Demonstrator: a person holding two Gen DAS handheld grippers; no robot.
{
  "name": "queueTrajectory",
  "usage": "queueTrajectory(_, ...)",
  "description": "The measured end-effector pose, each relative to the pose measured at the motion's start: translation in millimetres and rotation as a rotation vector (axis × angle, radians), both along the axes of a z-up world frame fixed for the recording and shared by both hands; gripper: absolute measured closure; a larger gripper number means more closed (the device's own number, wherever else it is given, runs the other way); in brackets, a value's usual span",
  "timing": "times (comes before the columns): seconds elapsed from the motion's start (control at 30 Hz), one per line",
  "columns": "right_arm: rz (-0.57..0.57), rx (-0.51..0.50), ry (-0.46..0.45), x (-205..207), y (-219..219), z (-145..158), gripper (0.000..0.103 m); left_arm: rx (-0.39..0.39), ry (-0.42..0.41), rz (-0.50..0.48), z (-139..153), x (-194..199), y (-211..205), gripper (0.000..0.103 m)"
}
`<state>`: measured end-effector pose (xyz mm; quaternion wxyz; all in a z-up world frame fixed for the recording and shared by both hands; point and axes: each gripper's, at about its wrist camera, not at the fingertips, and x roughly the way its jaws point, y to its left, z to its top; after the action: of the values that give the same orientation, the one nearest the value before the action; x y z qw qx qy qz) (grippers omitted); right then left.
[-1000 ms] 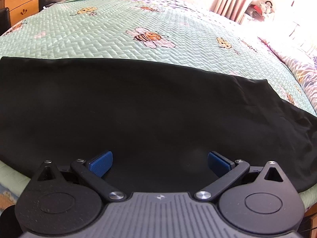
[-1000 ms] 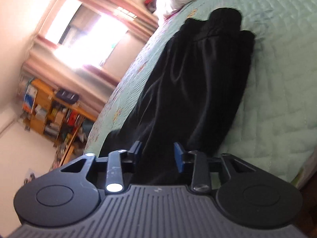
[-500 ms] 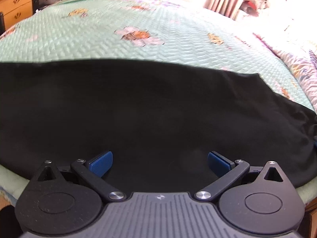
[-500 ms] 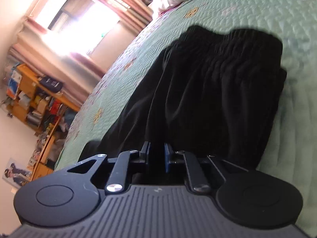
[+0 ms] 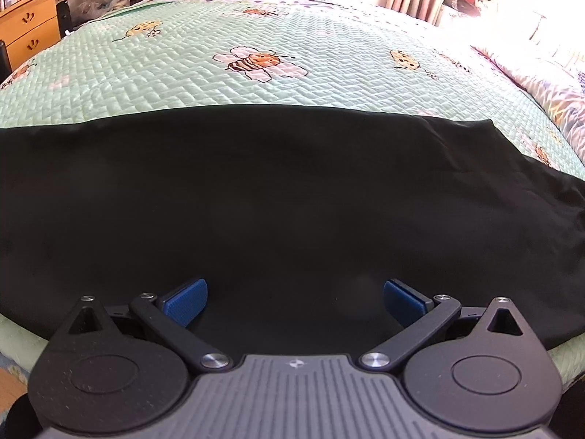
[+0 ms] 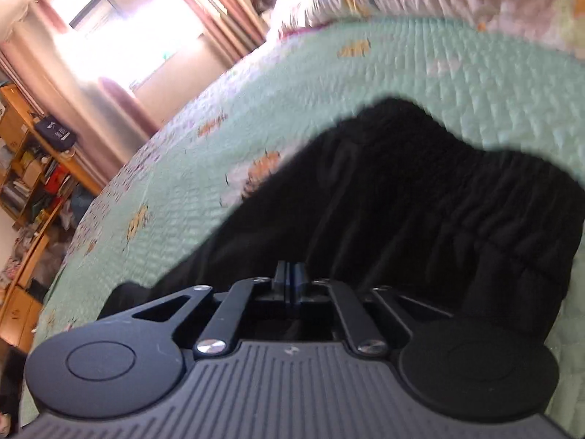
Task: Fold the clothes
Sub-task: 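Hold the left gripper over the flattened sweatpants while the right gripper pushes the waistband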
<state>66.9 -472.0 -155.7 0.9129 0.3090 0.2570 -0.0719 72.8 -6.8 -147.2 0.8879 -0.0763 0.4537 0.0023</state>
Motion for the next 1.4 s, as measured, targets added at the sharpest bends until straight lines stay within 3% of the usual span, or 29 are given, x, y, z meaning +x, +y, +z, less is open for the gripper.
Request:
queueTrajectory(0.03,0.044,-0.001,-0.03,2,8,6,0.069,0.005,0.004,0.001,0,1,-1,0.001)
queueTrajectory(0.07,0.098,0.023,-0.041,7,14,8,0.066,0.011,0.007,0.0,0,2,-2,0.001)
queueTrajectory(0.17,0.113,0.091,0.033,33,17,-6,0.065,0.018,0.009,-0.006,-1,3,-3,0.001)
queueTrajectory(0.23,0.028,0.078,0.081,45,12,-14,0.077,0.015,0.007,-0.008,-1,3,-2,0.001)
queueTrajectory(0.3,-0.061,0.081,0.078,43,7,-16,0.082,0.013,0.005,-0.011,-2,3,-1,0.001)
queueTrajectory(0.37,-0.106,0.044,0.041,26,17,-2,0.074,0.022,0.008,-0.012,-3,4,-2,0.001)
queueTrajectory(0.43,-0.065,0.011,-0.039,1,36,14,0.06,0.034,0.015,-0.001,-1,5,-6,0.001)
queueTrajectory(0.5,-0.01,0.02,-0.082,-29,53,20,0.051,0.044,0.023,0.016,1,6,-10,0.001)
queueTrajectory(0.63,0.067,0.076,-0.073,-66,80,17,0.049,-0.034,-0.042,0.035,13,1,-15,0.001)
queueTrajectory(0.73,0.139,0.114,-0.038,-63,92,4,0.045,-0.014,-0.029,-0.045,12,4,-29,0.001)
queueTrajectory(0.8,0.113,0.139,0.018,-56,85,-10,0.046,0.0,0.009,-0.059,2,4,-32,0.001)
queueTrajectory(0.97,0.005,0.091,0.002,-61,71,-1,0.045,0.06,0.02,-0.101,-3,-2,-34,0.001)
queueTrajectory(1.07,-0.003,0.087,-0.037,-65,65,11,0.045,0.016,0.007,-0.064,6,-5,-18,0.001)
queueTrajectory(1.2,0.129,0.046,-0.062,-59,90,23,0.039,0.009,0.006,0.02,3,2,9,0.001)
queueTrajectory(1.27,0.193,0.058,-0.042,-49,103,16,0.038,-0.015,0.006,0.051,0,4,23,0.001)
queueTrajectory(1.4,0.167,0.054,0.022,-37,107,-1,0.039,-0.059,-0.011,0.088,3,4,40,0.001)
